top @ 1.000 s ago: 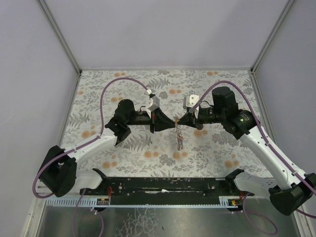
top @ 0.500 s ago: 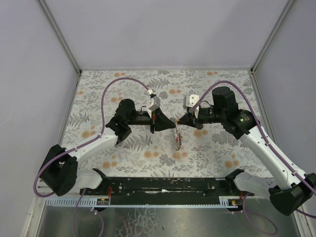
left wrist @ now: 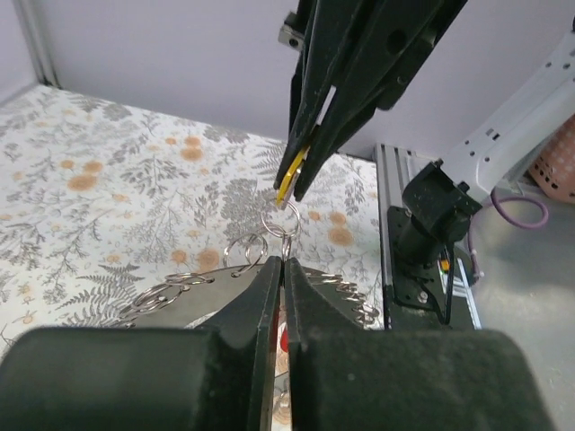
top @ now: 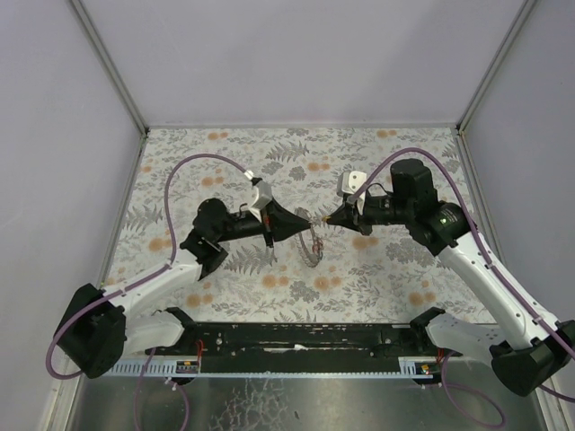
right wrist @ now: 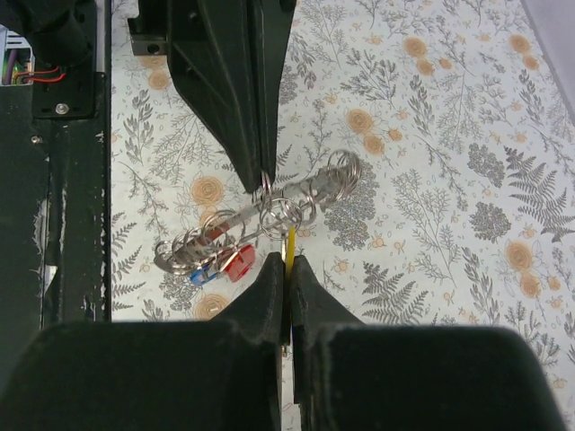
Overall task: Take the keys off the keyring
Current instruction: Remove the key from the keyring.
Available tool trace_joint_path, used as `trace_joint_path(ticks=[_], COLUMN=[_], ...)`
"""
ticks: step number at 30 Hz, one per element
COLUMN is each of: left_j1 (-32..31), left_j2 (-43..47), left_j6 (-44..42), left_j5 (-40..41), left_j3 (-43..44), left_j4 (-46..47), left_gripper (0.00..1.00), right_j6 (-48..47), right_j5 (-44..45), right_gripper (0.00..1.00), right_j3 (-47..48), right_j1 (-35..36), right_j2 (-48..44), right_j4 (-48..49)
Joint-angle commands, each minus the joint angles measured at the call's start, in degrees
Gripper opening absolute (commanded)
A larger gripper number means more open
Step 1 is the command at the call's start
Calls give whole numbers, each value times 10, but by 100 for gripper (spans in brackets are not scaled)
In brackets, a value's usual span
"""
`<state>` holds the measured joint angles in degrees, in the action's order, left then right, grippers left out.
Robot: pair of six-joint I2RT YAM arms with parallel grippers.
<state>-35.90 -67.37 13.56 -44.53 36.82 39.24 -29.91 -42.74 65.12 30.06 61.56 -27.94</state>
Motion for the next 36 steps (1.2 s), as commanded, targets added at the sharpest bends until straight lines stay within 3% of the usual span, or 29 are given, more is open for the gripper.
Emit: trace_joint_path(ticks=[1,18,28,36], left_j1=[4,-3,-30,-29], left_j2=[36,26,10,-18], left_j6=[37,128,127,111], left_j5=[79,110,167,152], left_j3=[-39,-78,-94,-108], left_j4=[124,251,278,271], left_gripper=[0,0,0,0], right_j6=[10,55,60,37], right_j5=[19,-26,-14,11], right_gripper=[0,0,0,0], right_j3=[-11,-64,-73,-29], right_j1=[-13,-5,30,-5], right_j2=[-23,-11,-13,-31], right_j4=[23,83,100,107])
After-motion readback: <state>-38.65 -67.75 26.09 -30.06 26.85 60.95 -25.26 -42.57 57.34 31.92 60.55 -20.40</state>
